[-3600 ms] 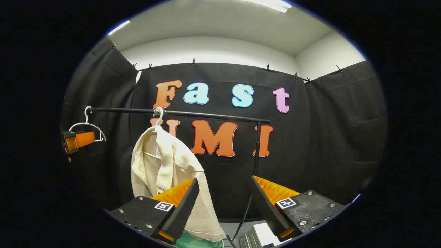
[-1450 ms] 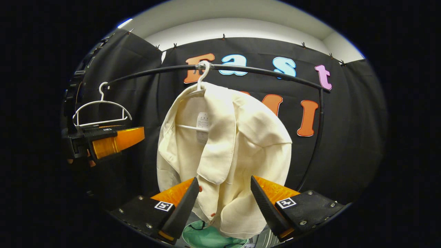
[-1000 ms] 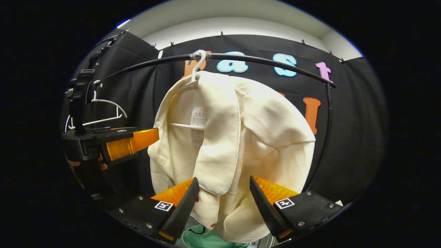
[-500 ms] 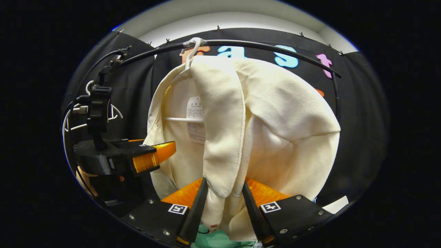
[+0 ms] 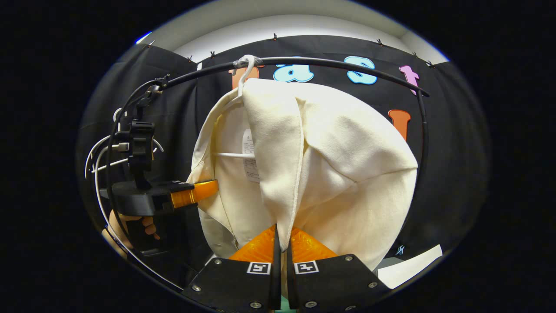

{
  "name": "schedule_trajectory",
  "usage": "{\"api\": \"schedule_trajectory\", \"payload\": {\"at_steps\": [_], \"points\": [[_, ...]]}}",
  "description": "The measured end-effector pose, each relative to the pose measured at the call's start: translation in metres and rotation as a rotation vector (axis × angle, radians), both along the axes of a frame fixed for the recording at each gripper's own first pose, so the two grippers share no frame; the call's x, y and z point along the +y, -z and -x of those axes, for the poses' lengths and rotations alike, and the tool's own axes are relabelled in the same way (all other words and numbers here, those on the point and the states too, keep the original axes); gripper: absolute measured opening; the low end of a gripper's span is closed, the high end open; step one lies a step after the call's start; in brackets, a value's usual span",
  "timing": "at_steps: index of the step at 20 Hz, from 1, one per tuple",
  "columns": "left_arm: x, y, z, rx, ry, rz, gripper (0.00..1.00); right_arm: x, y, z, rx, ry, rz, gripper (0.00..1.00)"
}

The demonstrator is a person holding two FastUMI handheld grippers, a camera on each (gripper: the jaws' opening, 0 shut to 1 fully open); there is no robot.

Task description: Grasp the clothes on the hanger with both hands and then place them into the laundry hamper below.

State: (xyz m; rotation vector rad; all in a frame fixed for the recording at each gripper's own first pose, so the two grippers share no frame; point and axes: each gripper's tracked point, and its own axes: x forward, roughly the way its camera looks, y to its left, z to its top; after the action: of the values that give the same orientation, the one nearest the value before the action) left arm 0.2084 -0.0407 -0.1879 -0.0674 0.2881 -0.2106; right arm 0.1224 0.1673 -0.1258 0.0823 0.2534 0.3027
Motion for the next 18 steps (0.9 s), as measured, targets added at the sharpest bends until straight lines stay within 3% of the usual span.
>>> {"api": "schedule_trajectory", "payload": {"at_steps": [3,11,18], "points": [[0.019,-0.013,0.005,-0.017,-0.031,0.023,0.07,-0.002,-0.015,0.017,-0.024,-0.017,-0.008,0.02],[0.076,-0.072,0.016,-0.131,-0.127,-0.057,0.07,-0.026,-0.081,0.043,-0.111,-0.022,-0.056,0.00],[0.097,-0.120,0.011,-0.216,-0.160,-0.109,0.07,-0.069,-0.132,0.056,-0.184,0.033,-0.052,0.00]]}}
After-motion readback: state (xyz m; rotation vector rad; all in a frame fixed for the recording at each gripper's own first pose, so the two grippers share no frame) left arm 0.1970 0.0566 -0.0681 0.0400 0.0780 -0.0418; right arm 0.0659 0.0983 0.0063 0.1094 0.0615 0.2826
